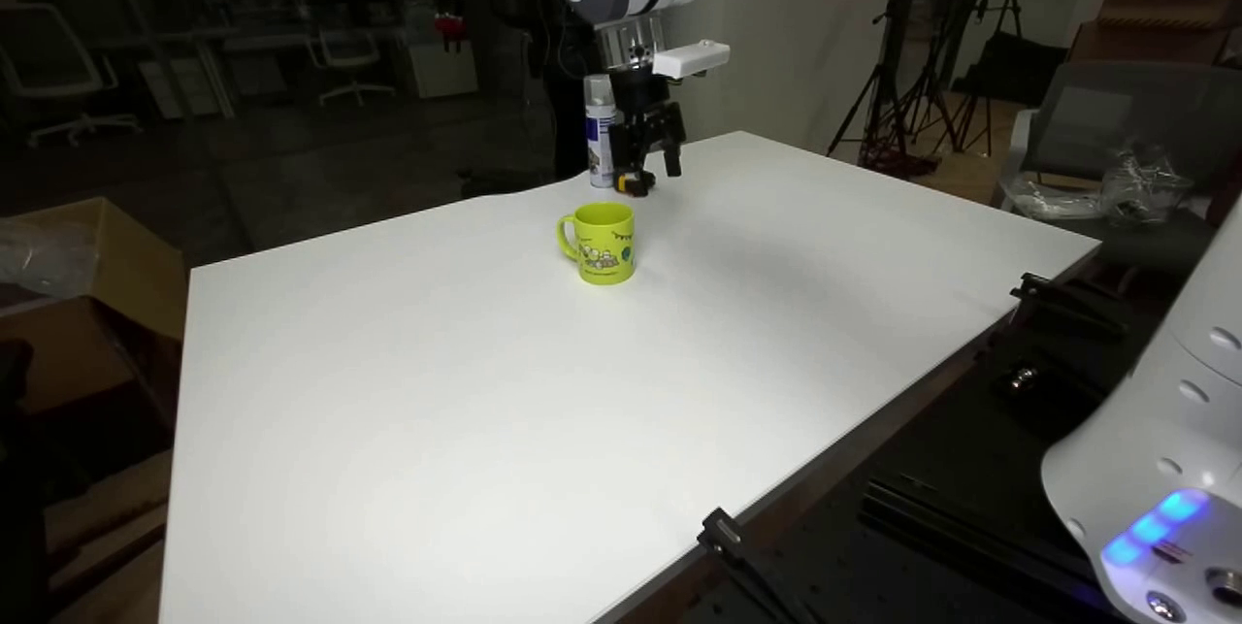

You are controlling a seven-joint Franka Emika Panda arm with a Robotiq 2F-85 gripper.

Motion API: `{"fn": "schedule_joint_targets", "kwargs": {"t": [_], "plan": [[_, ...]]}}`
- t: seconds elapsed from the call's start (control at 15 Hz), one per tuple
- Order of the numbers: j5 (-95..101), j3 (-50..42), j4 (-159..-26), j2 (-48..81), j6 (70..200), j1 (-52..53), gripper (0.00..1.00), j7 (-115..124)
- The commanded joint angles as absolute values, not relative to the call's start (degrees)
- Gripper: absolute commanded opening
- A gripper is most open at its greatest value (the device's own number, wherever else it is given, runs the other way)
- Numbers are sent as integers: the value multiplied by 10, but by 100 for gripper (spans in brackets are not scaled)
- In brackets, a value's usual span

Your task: Move the cup towards you

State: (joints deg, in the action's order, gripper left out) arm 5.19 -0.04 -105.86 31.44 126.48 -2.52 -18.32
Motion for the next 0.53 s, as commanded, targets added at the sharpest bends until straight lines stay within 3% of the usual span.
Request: {"fn": "schedule_joint_targets", "kwargs": {"t": [0.0,0.47], "plan": [[66,7,-1037,330,1257,-26,100,-183],[91,9,-987,370,1255,-6,100,-182]]}}
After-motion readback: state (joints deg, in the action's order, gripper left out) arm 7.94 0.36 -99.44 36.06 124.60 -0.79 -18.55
